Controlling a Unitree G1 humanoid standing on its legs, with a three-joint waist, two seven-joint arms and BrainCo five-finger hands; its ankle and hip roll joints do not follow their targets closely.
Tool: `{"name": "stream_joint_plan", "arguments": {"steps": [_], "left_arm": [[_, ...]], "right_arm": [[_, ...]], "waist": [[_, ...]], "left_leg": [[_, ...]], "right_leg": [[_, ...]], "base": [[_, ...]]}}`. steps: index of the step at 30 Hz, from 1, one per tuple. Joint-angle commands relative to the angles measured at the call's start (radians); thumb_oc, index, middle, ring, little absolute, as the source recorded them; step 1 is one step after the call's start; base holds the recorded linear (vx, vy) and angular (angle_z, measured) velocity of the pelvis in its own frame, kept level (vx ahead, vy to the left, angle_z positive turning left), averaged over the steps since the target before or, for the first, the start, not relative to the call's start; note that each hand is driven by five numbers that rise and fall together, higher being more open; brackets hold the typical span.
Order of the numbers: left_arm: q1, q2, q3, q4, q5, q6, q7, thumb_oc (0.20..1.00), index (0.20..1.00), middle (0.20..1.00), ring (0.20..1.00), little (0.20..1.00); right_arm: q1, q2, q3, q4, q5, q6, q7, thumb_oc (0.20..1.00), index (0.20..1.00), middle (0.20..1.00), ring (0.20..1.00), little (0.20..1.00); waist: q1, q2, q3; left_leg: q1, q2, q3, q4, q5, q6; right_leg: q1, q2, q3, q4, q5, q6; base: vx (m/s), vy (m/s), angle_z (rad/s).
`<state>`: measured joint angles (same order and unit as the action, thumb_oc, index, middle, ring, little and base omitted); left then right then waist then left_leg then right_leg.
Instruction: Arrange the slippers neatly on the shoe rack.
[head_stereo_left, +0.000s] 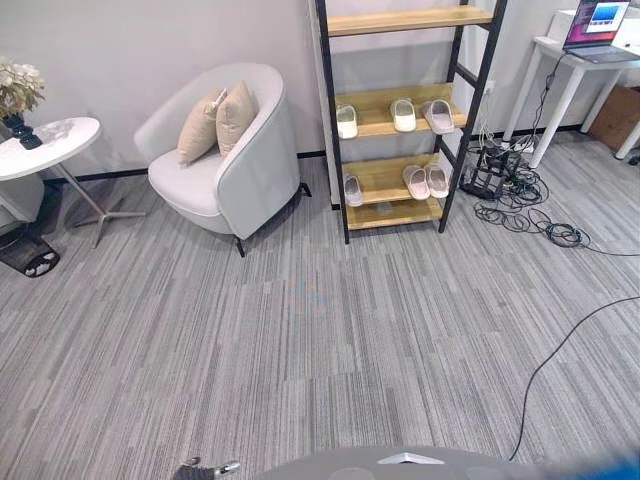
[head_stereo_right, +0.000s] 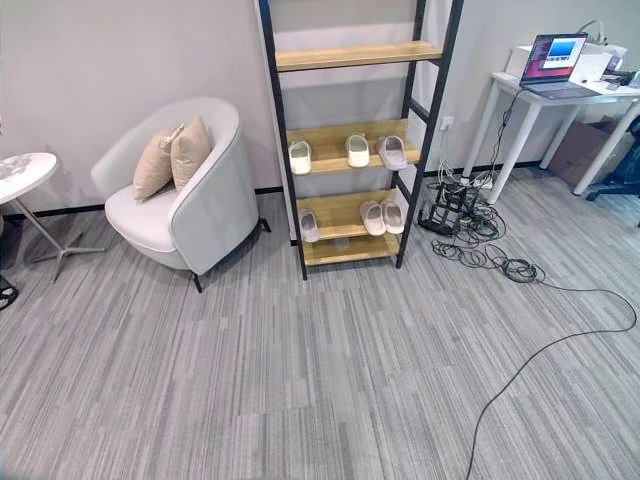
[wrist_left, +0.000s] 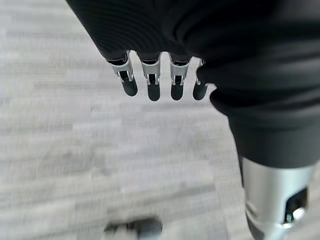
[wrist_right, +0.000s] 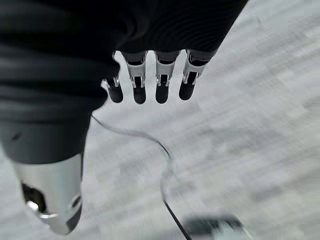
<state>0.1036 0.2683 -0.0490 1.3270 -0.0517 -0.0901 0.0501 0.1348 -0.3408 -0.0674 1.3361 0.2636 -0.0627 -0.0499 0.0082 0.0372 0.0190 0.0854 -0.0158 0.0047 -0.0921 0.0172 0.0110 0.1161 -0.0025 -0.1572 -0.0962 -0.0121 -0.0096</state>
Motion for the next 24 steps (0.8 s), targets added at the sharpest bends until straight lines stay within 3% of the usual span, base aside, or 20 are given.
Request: {"name": "stream_joint_plan", "arguments": {"steps": [1, 4, 6, 9, 10, 12, 14, 16, 20, 21, 23, 24], "left_arm": [[-0.068, 0.022, -0.056, 0.024, 0.081, -0.006, 0.025, 1.0, 1.0, 1.0, 1.0, 1.0], [-0.087, -0.011, -0.119, -0.011, 0.093, -0.003, 0.018, 1.0, 1.0, 1.0, 1.0, 1.0], [-0.099, -0.033, -0.192, -0.073, 0.123, -0.014, 0.033, 1.0, 1.0, 1.0, 1.0, 1.0], [-0.122, -0.034, -0.226, -0.119, 0.124, -0.019, 0.045, 1.0, 1.0, 1.0, 1.0, 1.0], [-0.147, -0.031, -0.253, -0.142, 0.134, -0.018, 0.062, 1.0, 1.0, 1.0, 1.0, 1.0], [-0.145, -0.038, -0.263, -0.123, 0.144, -0.017, 0.071, 1.0, 1.0, 1.0, 1.0, 1.0], [-0.147, -0.044, -0.257, -0.082, 0.159, -0.01, 0.076, 1.0, 1.0, 1.0, 1.0, 1.0], [-0.125, -0.044, -0.221, -0.029, 0.163, 0.001, 0.087, 1.0, 1.0, 1.0, 1.0, 1.0], [-0.127, -0.025, -0.185, -0.025, 0.137, 0.004, 0.097, 1.0, 1.0, 1.0, 1.0, 1.0], [-0.146, -0.019, -0.188, -0.04, 0.125, 0.007, 0.108, 1.0, 1.0, 1.0, 1.0, 1.0], [-0.172, -0.014, -0.203, -0.066, 0.114, 0.01, 0.126, 1.0, 1.0, 1.0, 1.0, 1.0], [-0.187, -0.013, -0.204, -0.083, 0.097, 0.008, 0.139, 1.0, 1.0, 1.0, 1.0, 1.0]], "right_arm": [[-0.047, 0.006, 0.018, 0.018, 0.046, -0.013, 0.004, 1.0, 1.0, 1.0, 1.0, 1.0], [-0.045, 0.036, 0.047, -0.001, 0.06, -0.014, 0.009, 1.0, 1.0, 1.0, 1.0, 1.0], [-0.046, 0.073, 0.098, -0.059, 0.045, -0.019, 0.002, 1.0, 1.0, 1.0, 1.0, 1.0], [-0.054, 0.072, 0.138, -0.092, 0.018, -0.022, -0.004, 1.0, 1.0, 1.0, 1.0, 1.0], [-0.061, 0.059, 0.17, -0.12, -0.013, -0.015, -0.016, 1.0, 1.0, 1.0, 1.0, 1.0], [-0.074, 0.061, 0.191, -0.134, -0.019, -0.018, -0.03, 1.0, 1.0, 1.0, 1.0, 1.0], [-0.105, 0.078, 0.221, -0.154, -0.039, -0.019, -0.04, 1.0, 1.0, 1.0, 1.0, 1.0], [-0.114, 0.105, 0.232, -0.168, -0.054, -0.021, -0.044, 1.0, 1.0, 1.0, 1.0, 1.0], [-0.144, 0.152, 0.262, -0.187, -0.049, -0.016, -0.032, 1.0, 1.0, 1.0, 1.0, 1.0], [-0.169, 0.159, 0.274, -0.195, -0.049, -0.008, -0.035, 1.0, 1.0, 1.0, 1.0, 1.0], [-0.186, 0.171, 0.299, -0.219, -0.057, -0.006, -0.045, 1.0, 1.0, 1.0, 1.0, 1.0], [-0.188, 0.175, 0.31, -0.232, -0.057, -0.007, -0.052, 1.0, 1.0, 1.0, 1.0, 1.0]], "waist": [[-0.007, -0.038, 0.015], [-0.019, -0.036, 0.036], [-0.034, -0.03, 0.068], [-0.036, -0.045, 0.117], [-0.032, -0.062, 0.166], [-0.008, -0.069, 0.167], [0.012, -0.063, 0.16], [0.019, -0.074, 0.128], [0.046, -0.096, 0.087], [0.041, -0.086, 0.095], [0.021, -0.053, 0.119], [0.008, -0.033, 0.128]], "left_leg": [[-0.035, 0.056, -0.005, 0.005, 0.009, -0.065], [-0.031, 0.07, -0.002, 0.005, 0.013, -0.069], [-0.035, 0.087, 0.009, 0.035, 0.004, -0.066], [-0.133, 0.085, 0.027, 0.243, -0.036, -0.077], [-0.271, 0.115, 0.063, 0.471, 0.026, -0.087], [-0.355, 0.109, 0.064, 0.382, 0.026, -0.083], [-0.324, 0.104, 0.038, 0.24, 0.065, -0.089], [-0.31, 0.069, 0.016, 0.242, 0.044, -0.07], [-0.26, 0.007, 0.049, 0.266, -0.05, 0.003], [-0.234, -0.016, 0.053, 0.263, -0.075, 0.033], [-0.176, -0.034, 0.044, 0.259, -0.107, 0.065], [-0.137, -0.04, 0.025, 0.255, -0.122, 0.074]], "right_leg": [[0.033, -0.086, -0.025, 0.009, -0.035, 0.101], [0.023, -0.077, -0.02, 0.038, -0.05, 0.09], [-0.031, -0.072, 0.018, 0.136, -0.083, 0.075], [-0.054, -0.072, 0.038, 0.186, -0.109, 0.054], [-0.038, -0.067, 0.036, 0.208, -0.138, 0.028], [-0.004, -0.067, 0.038, 0.19, -0.154, 0.038], [0.034, -0.062, 0.057, 0.171, -0.163, 0.054], [0.052, -0.086, 0.071, 0.183, -0.163, 0.075], [0.012, -0.149, 0.103, 0.301, -0.087, 0.134], [-0.071, -0.182, 0.104, 0.457, 0.026, 0.153], [-0.154, -0.204, 0.102, 0.644, 0.114, 0.142], [-0.211, -0.205, 0.107, 0.679, 0.08, 0.123]], "base": [[0.04, -0.119, 0.15], [0.04, -0.148, 0.11], [0.03, -0.18, -0.04], [0.02, -0.17, -0.41], [0.16, -0.179, 0.01], [0.3, -0.016, 0.14], [0.42, 0.21, -0.38], [0.5, 0.307, -0.88], [0.4, 0.35, -0.54], [0.22, 0.356, -0.16], [0.29, 0.362, 0.34], [0.26, 0.223, 0.67]]}}
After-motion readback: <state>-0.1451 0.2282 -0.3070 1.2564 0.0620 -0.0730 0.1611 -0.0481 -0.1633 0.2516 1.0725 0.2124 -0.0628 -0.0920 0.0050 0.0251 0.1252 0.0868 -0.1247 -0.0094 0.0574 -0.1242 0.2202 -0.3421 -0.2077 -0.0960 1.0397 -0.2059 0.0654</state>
